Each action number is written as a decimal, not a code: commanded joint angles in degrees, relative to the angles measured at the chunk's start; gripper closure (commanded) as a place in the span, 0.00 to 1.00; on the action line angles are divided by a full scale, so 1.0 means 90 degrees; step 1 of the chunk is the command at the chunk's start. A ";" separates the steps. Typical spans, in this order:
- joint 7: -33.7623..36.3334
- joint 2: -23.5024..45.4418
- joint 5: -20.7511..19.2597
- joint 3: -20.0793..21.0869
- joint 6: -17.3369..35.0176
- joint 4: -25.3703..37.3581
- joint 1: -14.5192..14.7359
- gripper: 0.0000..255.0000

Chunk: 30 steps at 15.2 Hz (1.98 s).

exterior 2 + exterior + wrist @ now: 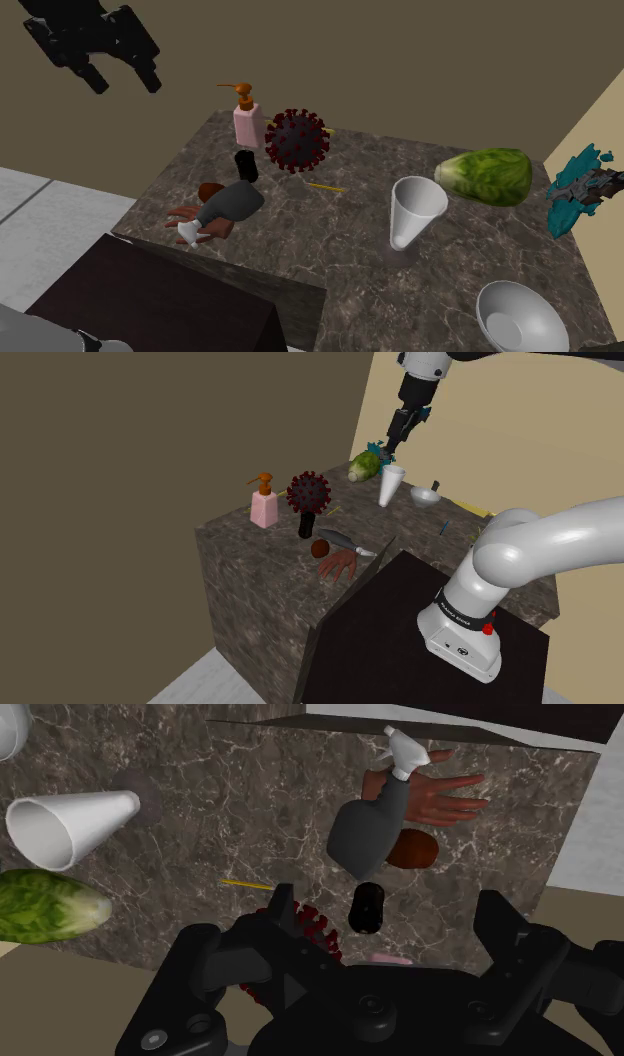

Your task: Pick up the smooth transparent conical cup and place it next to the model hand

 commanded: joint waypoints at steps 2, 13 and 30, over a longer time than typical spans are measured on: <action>-0.0091 0.0071 -0.0083 -0.0107 0.0151 -0.0067 -0.0051 0.00; -0.1034 0.1374 -0.0848 -0.1292 0.1880 -0.0292 -0.0585 0.00; -0.2878 0.4794 -0.0385 -0.2966 0.4155 0.1189 -0.1004 0.00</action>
